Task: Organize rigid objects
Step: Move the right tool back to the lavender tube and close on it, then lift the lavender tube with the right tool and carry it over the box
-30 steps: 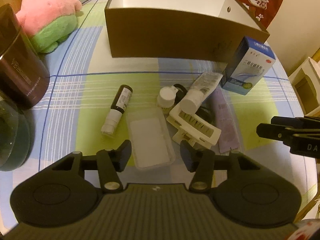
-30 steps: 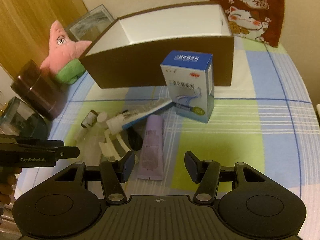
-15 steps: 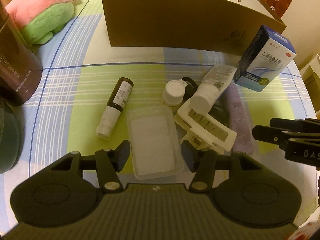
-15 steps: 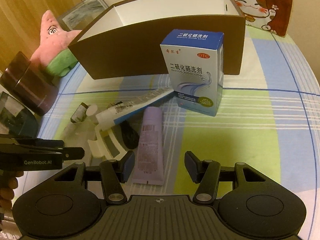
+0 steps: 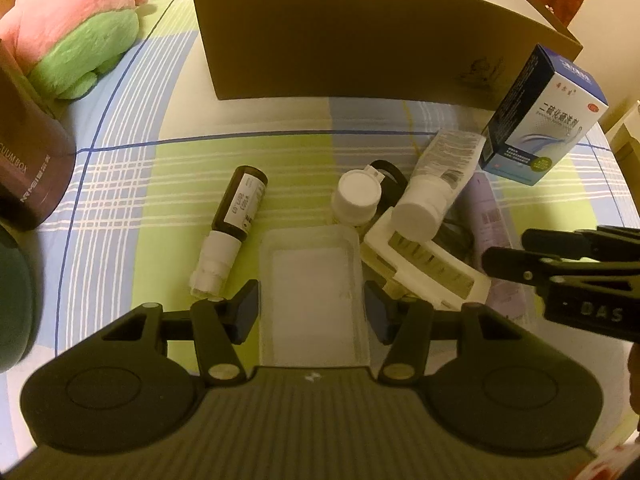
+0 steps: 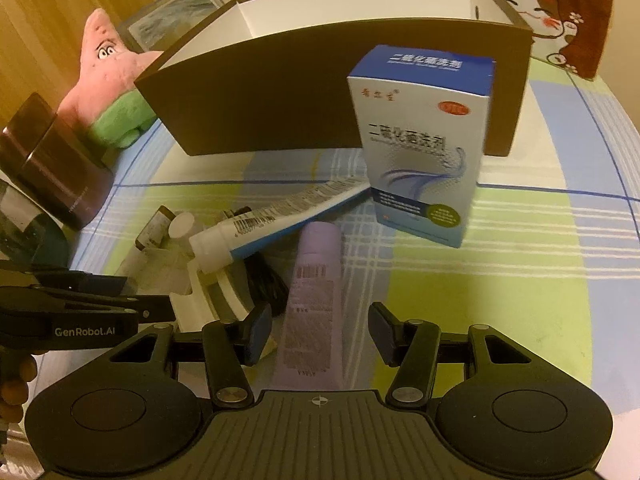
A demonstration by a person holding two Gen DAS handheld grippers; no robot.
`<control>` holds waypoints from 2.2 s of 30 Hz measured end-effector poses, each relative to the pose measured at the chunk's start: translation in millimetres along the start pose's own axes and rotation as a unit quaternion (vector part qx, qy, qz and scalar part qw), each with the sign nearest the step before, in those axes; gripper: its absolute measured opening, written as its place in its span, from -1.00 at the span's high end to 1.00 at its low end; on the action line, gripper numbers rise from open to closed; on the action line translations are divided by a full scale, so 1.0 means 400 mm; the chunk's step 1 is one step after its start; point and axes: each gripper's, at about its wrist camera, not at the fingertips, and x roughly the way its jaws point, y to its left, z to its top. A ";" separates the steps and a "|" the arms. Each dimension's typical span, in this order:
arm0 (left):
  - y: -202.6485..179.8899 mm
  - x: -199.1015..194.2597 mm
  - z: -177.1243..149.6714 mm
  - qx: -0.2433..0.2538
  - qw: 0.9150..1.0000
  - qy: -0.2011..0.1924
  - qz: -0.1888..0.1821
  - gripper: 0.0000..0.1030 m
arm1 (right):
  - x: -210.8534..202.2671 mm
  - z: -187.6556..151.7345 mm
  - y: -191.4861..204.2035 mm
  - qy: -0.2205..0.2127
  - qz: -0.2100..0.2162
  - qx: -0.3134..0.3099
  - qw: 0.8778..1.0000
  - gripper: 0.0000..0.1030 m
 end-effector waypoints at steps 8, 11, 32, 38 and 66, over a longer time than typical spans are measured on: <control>0.002 0.000 -0.003 0.005 1.000 -0.006 -0.002 -0.02 | 0.038 -0.004 0.025 0.006 -0.014 -0.041 0.999 0.30; 0.002 -0.003 -0.007 0.005 1.000 -0.007 -0.003 -0.02 | 0.033 -0.011 0.031 0.007 -0.017 -0.061 0.998 0.31; -0.028 -0.001 -0.038 0.038 0.999 0.008 0.002 -0.04 | -0.018 -0.069 -0.019 0.013 -0.046 -0.066 0.997 0.26; -0.030 -0.002 -0.041 0.045 0.999 0.005 0.006 -0.04 | 0.004 -0.071 0.020 0.008 -0.076 -0.116 0.990 0.35; -0.015 -0.176 -0.018 0.019 0.998 -0.067 0.002 -0.04 | -0.151 -0.046 -0.009 -0.036 0.010 -0.028 0.999 0.37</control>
